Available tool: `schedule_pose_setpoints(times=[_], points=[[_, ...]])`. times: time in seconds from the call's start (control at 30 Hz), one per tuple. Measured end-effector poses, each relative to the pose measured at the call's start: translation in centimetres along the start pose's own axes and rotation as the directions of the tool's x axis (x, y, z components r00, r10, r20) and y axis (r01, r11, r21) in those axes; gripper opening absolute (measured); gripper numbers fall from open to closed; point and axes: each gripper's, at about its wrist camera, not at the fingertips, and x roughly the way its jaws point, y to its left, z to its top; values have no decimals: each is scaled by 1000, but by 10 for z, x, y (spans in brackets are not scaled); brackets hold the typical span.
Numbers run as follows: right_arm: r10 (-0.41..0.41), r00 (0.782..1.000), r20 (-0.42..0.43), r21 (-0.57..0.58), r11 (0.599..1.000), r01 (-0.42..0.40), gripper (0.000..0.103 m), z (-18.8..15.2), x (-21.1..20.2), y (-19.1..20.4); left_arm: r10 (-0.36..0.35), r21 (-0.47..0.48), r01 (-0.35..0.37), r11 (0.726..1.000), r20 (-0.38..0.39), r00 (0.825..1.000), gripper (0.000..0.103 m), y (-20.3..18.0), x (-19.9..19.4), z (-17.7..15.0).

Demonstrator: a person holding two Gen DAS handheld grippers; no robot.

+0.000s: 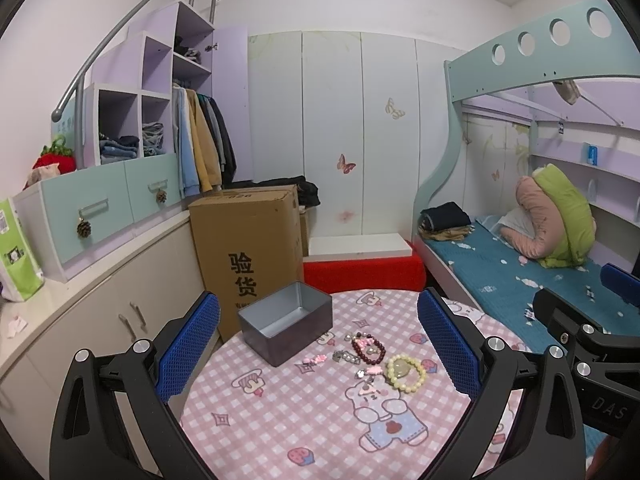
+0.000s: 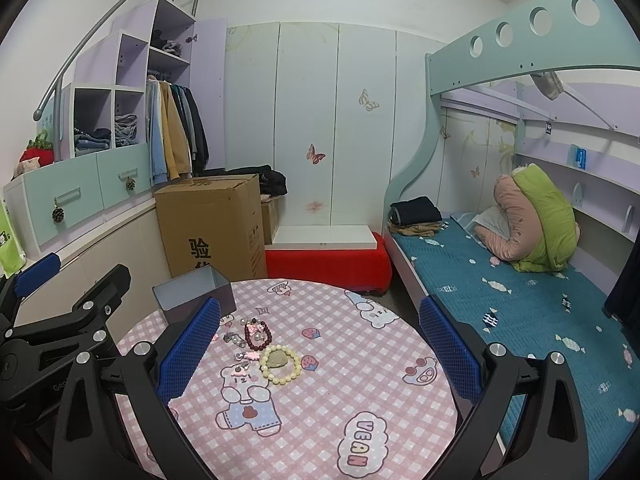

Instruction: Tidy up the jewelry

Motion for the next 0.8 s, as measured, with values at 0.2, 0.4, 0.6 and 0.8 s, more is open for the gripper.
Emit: schedule_pose_setpoints(times=[0.2, 0.4, 0.6, 0.8], points=[[4, 1000, -12, 7, 1000, -4, 97, -2, 5, 0, -1, 4, 1, 1000, -11, 1000, 96, 0, 3, -1], [6, 1000, -28, 17, 1000, -5, 97, -4, 13, 2, -1, 9, 2, 1000, -25, 1000, 96, -2, 11, -4], [8, 999, -50, 25, 1000, -7, 97, -7, 23, 0, -5, 13, 5, 1000, -51, 999, 96, -5, 25, -11], [9, 994, -105, 37, 999, -5, 97, -17, 45, -8, 22, 23, -19, 1000, -103, 994, 96, -3, 48, -26]])
